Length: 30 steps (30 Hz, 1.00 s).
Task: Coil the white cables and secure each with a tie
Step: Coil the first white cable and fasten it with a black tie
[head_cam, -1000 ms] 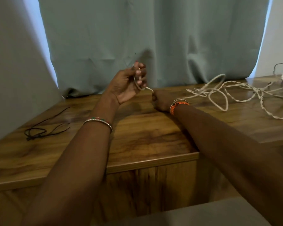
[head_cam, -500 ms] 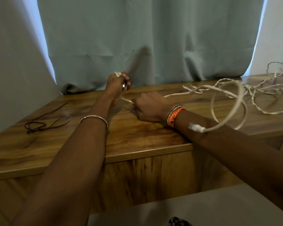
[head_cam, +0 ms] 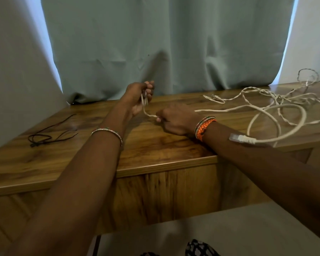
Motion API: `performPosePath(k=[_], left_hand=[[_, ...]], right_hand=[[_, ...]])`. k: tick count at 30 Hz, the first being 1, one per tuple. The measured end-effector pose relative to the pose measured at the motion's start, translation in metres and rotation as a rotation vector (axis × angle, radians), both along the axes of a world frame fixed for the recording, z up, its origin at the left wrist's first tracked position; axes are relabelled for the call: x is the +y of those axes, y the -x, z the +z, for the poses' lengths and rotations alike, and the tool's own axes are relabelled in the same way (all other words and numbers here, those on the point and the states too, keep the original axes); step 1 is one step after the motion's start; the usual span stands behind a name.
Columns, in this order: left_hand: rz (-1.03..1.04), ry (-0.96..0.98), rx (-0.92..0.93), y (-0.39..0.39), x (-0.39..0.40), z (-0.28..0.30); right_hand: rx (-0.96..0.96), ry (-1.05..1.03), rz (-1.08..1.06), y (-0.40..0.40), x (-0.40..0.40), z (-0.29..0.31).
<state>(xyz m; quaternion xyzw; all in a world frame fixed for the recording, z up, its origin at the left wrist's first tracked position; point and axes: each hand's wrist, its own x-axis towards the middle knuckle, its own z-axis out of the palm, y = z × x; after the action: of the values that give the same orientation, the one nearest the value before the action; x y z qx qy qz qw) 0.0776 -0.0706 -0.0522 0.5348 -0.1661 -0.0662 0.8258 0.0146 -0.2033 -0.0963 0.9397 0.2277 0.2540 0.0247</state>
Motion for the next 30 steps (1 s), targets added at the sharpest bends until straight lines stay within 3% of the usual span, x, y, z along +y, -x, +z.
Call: performPosePath(k=[3,7,16,20,25,28,30], left_hand=[[-0.152,0.046,0.070,0.010,-0.009,0.001],[-0.144,-0.063,-0.012,0.009,-0.013,-0.004],[0.076,-0.748,-0.402,0.000,-0.014,-0.021],[-0.031,-0.740,-0.371,0.010,-0.014,-0.019],[-0.452,-0.494,-0.043,0.030,-0.010,0.000],[-0.630,-0.441,-0.047,0.036,-0.008,0.003],[-0.726,-0.425,-0.058,0.041,-0.008,0.005]], right_hand=[[-0.025,0.059,0.015,-0.001,0.005,0.001],[-0.118,0.046,0.043,0.009,0.005,0.008],[-0.302,0.110,-0.011,0.014,-0.011,0.014],[-0.379,0.127,-0.046,0.016,-0.015,0.020],[-0.757,0.164,-0.165,-0.003,-0.038,0.031],[-0.782,0.025,-0.243,-0.019,-0.058,0.033],[-0.685,-0.178,-0.329,-0.024,-0.071,0.033]])
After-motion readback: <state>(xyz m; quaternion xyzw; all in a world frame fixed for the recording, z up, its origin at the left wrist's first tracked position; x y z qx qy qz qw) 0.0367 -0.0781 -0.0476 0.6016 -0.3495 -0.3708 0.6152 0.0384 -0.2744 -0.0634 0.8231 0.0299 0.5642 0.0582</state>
